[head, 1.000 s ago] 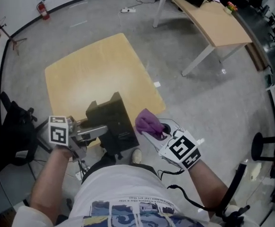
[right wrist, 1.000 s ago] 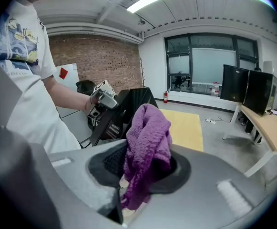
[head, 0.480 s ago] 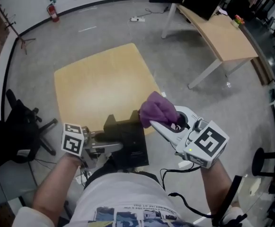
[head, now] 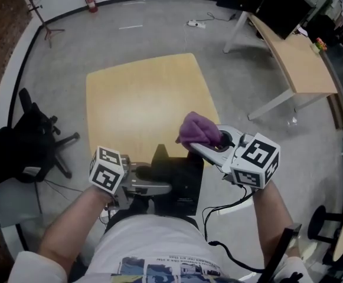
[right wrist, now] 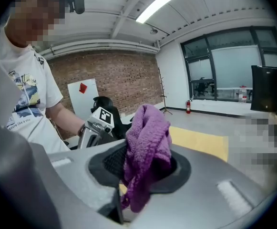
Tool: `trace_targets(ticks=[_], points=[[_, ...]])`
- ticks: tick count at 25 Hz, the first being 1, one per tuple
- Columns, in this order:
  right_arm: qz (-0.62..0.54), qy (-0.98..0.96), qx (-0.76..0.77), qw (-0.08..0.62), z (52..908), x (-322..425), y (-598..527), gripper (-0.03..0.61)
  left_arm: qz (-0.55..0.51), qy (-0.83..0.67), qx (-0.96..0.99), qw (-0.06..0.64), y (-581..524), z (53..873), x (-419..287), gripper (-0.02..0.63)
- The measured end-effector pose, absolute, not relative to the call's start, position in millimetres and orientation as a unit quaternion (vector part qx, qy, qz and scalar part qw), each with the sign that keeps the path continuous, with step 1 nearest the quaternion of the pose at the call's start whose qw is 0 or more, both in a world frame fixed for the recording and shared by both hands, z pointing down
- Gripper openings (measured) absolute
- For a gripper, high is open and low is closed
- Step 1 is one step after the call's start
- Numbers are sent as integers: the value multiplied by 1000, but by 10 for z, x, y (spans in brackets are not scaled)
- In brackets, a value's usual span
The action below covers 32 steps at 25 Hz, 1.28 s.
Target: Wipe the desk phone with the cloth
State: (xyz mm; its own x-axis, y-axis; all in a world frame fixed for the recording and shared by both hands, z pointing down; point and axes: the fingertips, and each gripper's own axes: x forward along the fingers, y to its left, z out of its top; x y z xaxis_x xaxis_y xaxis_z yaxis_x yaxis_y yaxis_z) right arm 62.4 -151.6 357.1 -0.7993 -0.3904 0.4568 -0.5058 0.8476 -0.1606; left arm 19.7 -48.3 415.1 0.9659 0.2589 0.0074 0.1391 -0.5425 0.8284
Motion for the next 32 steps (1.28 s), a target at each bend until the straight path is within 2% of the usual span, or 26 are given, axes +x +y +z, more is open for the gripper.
trace_targets(ticks=[6,16,28,32], points=[[159,-928,240,238,3842,667,-1637,110,63,115,870,474,-468,4187,191,181],[131,-954,186,194,3094,435,-1335,109,50,123,866,482,-543,4269,120,183],[173,-932,190,254,3667,502,-1465,110,58,144,862,483,-515,4218,193,183],[157,-940,191,236,3446,482,-1514,109,57,139,861,485,-554,4237,168,183]])
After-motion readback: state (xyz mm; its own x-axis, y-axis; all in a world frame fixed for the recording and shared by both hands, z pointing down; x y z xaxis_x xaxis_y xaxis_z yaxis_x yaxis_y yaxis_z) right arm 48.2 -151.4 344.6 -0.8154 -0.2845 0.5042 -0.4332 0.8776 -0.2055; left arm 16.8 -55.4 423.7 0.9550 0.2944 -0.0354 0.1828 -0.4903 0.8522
